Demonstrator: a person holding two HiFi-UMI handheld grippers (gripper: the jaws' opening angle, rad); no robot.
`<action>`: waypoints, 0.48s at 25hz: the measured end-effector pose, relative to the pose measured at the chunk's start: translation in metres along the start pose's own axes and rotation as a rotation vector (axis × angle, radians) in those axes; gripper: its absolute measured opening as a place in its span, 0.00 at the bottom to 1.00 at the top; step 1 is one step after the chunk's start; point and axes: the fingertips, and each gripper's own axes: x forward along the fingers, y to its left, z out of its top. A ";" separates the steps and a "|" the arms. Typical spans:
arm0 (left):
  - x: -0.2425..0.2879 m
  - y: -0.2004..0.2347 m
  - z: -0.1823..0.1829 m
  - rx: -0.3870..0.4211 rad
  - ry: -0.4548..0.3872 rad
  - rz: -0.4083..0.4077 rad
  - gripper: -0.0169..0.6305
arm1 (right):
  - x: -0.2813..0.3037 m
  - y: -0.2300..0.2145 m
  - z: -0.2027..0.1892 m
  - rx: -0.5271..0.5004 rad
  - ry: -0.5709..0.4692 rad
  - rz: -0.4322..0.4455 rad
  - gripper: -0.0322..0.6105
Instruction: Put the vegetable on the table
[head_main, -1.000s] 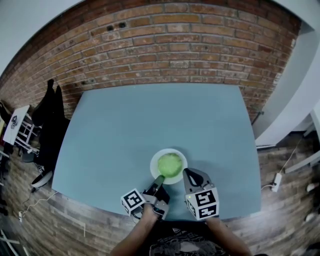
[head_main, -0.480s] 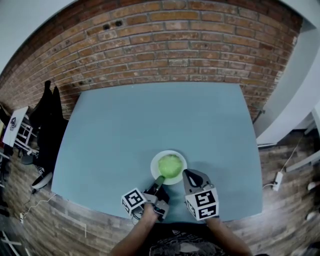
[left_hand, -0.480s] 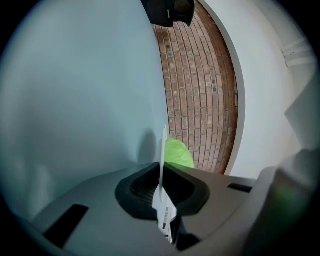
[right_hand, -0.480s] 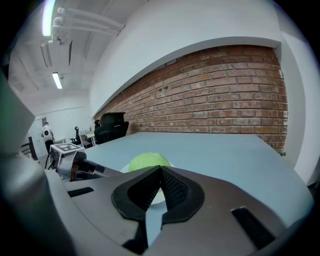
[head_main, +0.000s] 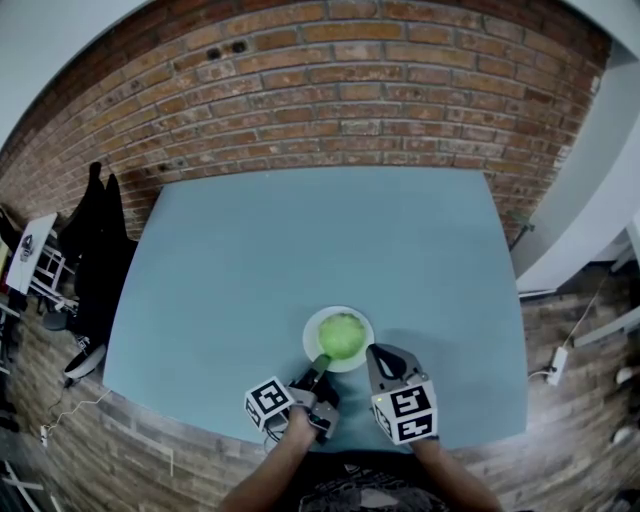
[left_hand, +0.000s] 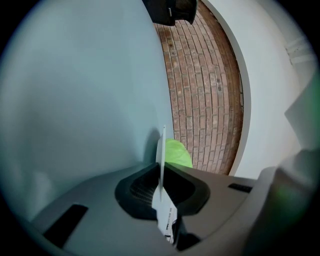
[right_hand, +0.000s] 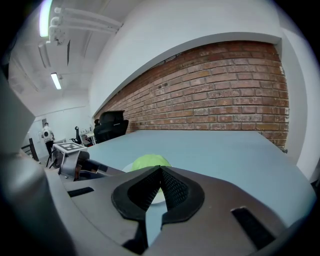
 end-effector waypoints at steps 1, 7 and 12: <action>0.000 0.001 0.000 0.001 -0.002 0.003 0.05 | 0.000 -0.001 -0.001 0.002 0.002 0.000 0.06; 0.002 0.003 0.000 0.009 -0.009 0.042 0.06 | 0.002 -0.001 -0.002 0.007 0.011 0.007 0.06; 0.003 0.005 0.000 -0.008 -0.021 0.062 0.05 | 0.005 0.001 -0.003 0.007 0.015 0.018 0.06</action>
